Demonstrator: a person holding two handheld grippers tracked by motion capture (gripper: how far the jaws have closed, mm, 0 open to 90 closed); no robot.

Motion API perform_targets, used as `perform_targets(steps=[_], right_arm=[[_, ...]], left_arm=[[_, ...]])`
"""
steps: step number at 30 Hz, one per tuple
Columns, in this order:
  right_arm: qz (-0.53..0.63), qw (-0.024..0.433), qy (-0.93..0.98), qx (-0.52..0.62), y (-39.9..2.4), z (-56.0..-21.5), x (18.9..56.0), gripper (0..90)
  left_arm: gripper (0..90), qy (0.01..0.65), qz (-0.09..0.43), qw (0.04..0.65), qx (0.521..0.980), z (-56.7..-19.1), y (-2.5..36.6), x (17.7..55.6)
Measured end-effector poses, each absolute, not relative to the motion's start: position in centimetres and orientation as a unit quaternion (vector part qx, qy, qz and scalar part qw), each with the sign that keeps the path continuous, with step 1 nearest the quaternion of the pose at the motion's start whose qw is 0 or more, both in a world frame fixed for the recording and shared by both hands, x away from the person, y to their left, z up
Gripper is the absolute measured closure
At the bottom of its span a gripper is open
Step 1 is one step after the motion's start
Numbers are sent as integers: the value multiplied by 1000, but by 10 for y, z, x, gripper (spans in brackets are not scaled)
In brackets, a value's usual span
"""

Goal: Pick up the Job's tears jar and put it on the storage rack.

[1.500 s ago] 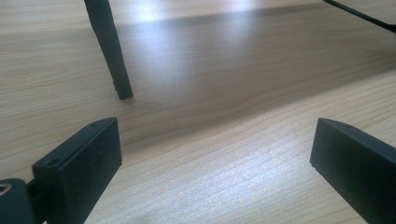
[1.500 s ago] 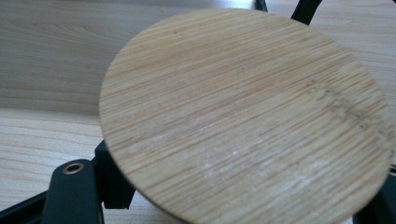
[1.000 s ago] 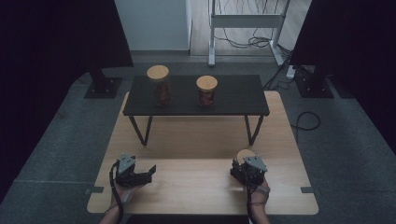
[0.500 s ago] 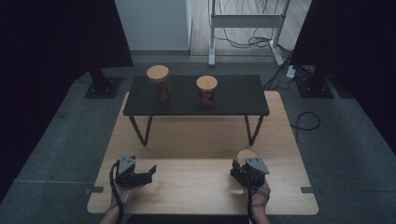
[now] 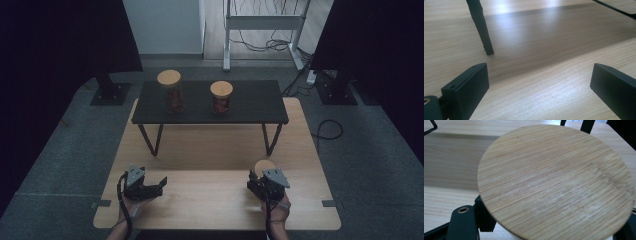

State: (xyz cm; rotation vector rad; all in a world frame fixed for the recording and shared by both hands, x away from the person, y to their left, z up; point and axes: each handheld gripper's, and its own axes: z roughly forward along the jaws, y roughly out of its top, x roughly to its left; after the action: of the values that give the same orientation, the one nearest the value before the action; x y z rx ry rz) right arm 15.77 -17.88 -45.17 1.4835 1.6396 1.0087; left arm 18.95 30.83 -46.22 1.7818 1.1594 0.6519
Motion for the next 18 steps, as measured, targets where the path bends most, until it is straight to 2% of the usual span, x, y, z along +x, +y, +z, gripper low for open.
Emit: perform_targets(steps=[18], right_arm=[[401, 367, 625, 561, -175, -445, 146, 250]], left_arm=[[18, 467, 262, 442, 719, -462, 308, 190]])
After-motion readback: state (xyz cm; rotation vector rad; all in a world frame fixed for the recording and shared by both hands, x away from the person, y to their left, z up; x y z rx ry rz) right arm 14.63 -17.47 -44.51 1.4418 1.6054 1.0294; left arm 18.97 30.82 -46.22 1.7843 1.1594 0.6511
